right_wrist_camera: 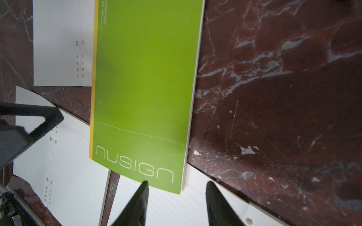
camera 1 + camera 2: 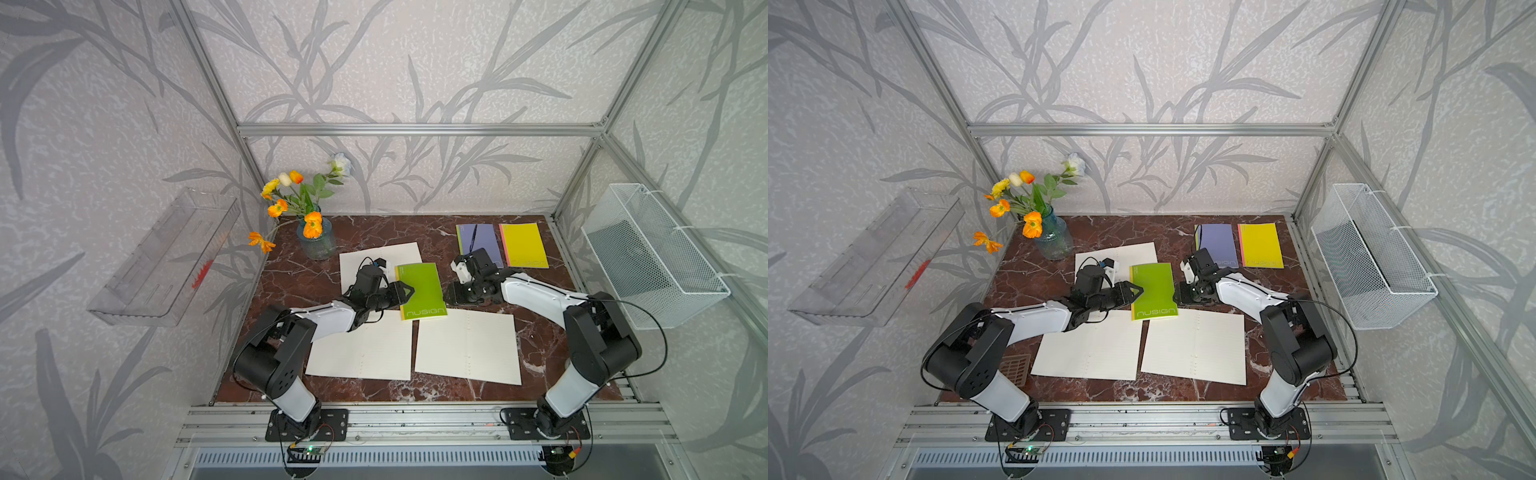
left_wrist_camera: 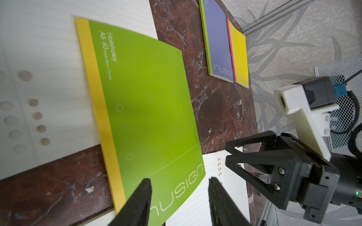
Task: Close the notebook
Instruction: Close the notebook at the center of the board.
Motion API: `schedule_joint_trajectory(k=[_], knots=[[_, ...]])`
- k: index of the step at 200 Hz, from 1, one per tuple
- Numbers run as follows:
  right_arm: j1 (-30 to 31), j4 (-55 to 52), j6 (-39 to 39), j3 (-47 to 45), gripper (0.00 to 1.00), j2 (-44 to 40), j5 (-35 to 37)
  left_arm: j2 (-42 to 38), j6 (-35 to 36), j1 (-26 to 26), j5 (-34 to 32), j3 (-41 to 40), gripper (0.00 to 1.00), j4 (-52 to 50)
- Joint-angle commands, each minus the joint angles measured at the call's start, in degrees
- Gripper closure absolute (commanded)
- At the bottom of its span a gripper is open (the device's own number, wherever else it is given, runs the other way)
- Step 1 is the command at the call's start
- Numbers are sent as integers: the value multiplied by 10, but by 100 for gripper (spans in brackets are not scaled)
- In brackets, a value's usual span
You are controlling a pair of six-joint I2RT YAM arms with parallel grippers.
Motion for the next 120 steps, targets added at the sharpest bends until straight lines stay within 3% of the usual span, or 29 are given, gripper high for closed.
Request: schedule_joint_trajectory(k=[1,120], knots=[[13,13,-3,6,53,4,-5,2,5,3,-22,-13,52,19],[28,6,-4,36,59,61,-1,34,7,14,-39,-21,52,2]])
